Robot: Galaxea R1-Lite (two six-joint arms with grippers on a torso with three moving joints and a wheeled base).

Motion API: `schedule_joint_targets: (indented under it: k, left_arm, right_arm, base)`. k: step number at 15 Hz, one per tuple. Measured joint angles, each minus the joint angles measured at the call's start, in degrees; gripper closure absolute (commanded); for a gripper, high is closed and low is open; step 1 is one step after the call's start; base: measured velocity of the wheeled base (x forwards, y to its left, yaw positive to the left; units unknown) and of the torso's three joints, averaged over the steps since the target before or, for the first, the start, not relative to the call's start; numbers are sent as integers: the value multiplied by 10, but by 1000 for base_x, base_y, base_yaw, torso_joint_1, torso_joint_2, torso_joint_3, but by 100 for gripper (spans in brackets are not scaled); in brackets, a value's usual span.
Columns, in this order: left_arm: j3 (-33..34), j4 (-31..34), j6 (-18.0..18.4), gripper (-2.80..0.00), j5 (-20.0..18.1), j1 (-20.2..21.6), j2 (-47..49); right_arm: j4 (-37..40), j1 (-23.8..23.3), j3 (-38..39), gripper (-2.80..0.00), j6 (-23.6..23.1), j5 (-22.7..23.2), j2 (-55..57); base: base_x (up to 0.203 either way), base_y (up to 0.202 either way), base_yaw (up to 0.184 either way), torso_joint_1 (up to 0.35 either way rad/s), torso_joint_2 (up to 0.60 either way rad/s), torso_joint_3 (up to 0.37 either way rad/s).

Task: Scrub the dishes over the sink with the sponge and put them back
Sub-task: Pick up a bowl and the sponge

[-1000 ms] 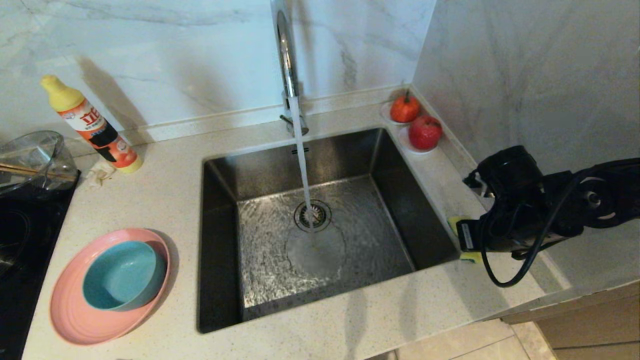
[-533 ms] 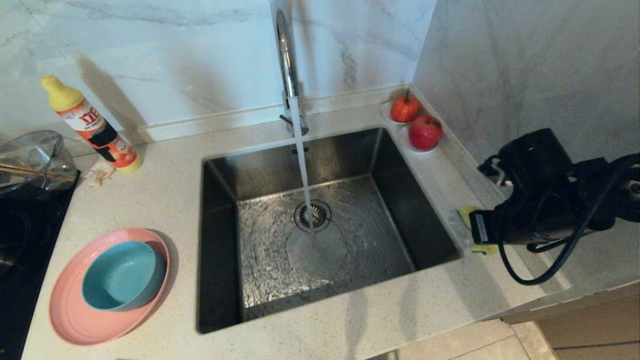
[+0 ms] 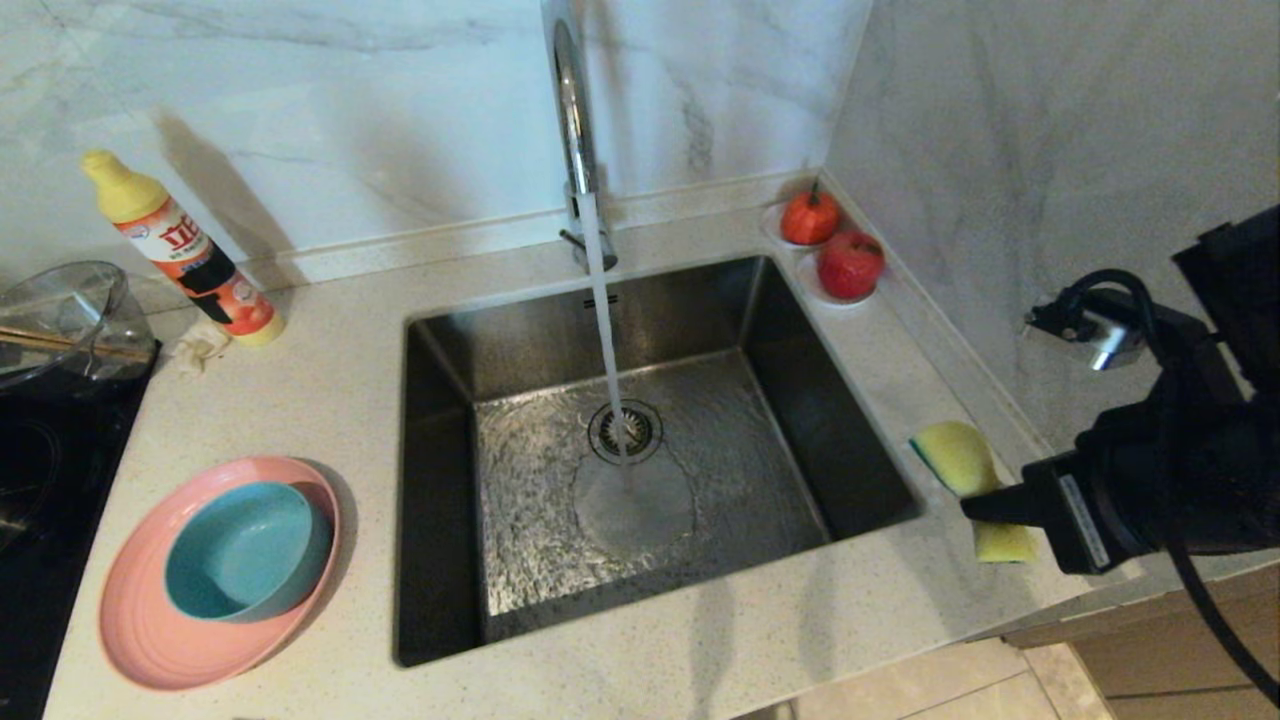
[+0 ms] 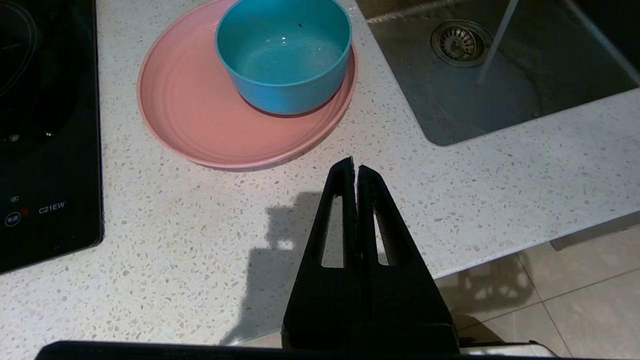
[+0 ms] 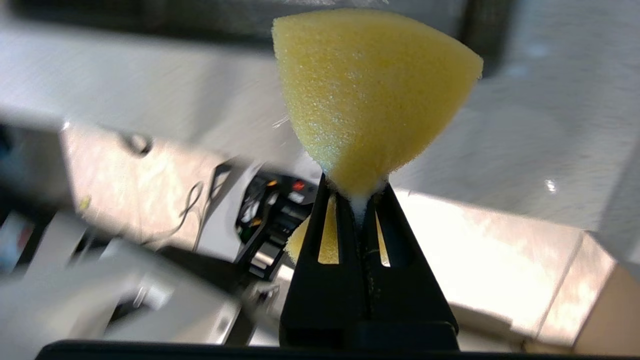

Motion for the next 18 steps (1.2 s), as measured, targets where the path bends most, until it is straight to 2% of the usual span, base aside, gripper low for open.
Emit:
schedule_joint_targets:
  k: [7, 11, 18]
  left_arm:
    - [0, 0, 0, 0, 0, 0, 0]
    - [0, 0, 0, 0, 0, 0, 0]
    - [0, 0, 0, 0, 0, 0, 0]
  right_arm:
    - [101, 132, 7, 0, 9, -3, -108]
    - [99, 144, 15, 0, 26, -5, -143]
    - [73, 143, 5, 0, 15, -7, -165]
  base:
    - [0, 0, 0, 0, 0, 0]
    - [0, 0, 0, 0, 0, 0]
    - [0, 0, 0, 0, 0, 0]
